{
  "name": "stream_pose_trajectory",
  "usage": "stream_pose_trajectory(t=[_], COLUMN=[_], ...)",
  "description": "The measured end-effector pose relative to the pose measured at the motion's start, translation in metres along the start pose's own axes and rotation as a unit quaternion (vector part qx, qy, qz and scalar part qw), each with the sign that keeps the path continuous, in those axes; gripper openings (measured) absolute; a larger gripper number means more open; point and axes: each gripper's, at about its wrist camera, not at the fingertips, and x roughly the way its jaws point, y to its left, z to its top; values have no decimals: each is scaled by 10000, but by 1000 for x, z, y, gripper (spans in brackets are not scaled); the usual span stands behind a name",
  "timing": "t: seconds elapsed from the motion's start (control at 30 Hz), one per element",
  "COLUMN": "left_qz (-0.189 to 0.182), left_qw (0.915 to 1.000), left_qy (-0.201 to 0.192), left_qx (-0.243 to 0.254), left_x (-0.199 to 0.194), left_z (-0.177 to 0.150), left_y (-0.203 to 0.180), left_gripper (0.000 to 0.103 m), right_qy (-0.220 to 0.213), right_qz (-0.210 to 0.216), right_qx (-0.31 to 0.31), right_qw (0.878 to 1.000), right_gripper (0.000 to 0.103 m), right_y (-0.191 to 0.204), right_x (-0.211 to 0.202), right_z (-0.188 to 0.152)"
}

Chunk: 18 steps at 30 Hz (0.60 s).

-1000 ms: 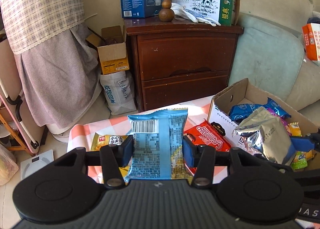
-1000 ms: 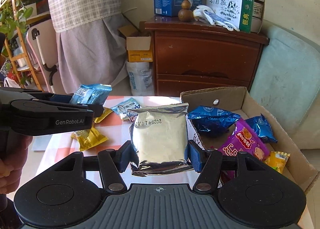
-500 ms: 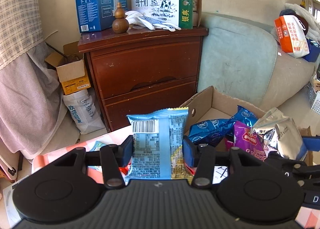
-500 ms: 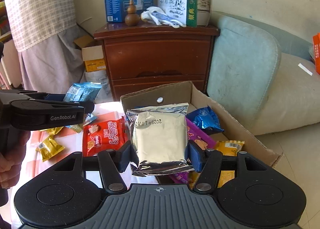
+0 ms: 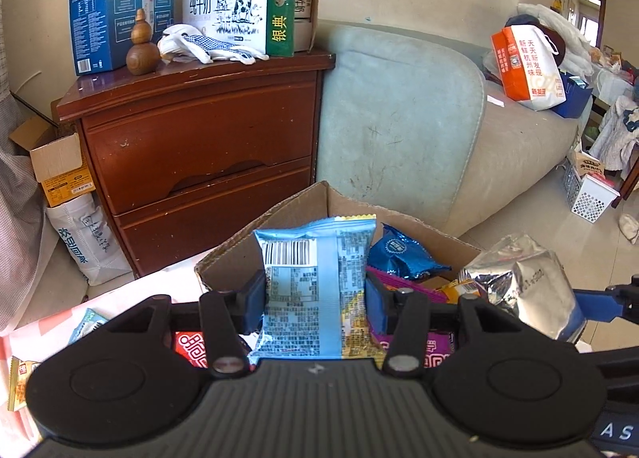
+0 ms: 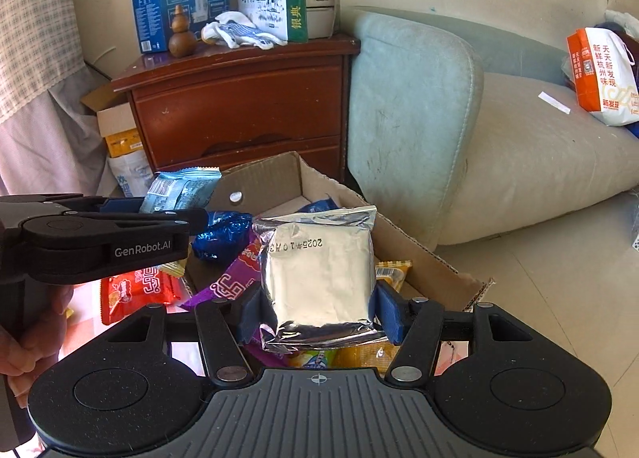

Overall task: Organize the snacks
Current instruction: 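Lower both bags into the box and open both tools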

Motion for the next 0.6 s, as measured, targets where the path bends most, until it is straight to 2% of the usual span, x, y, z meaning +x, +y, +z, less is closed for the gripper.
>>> stream_pose_trajectory(t=[0.1, 0.17, 0.23, 0.3, 0.43, 0.6], left_qz=[-186, -302, -321, -326, -271, -142], left_qw=[9998, 9995, 9993, 9991, 9990, 9981], left_qy=[9, 51, 61, -38, -189, -159], left_qx=[4, -53, -184, -263, -309, -577], left_x=[6, 11, 12, 9, -4, -19], left_z=[1, 0, -1, 0, 8, 12], left_y=[-8, -11, -10, -9, -1, 23], left_gripper=[49, 54, 73, 79, 79, 82], right_qy=[29, 86, 69, 17, -45, -190], right_qz=[-65, -108, -136, -189, -128, 100], right_qx=[95, 157, 122, 24, 72, 122], right_qw=[9999, 9998, 9998, 9998, 9999, 9997], right_gripper=[58, 60, 62, 69, 70, 70], right_y=[-5, -8, -8, -6, -7, -1], right_x=[1, 3, 4, 2, 0, -6], right_z=[0, -1, -1, -1, 0, 2])
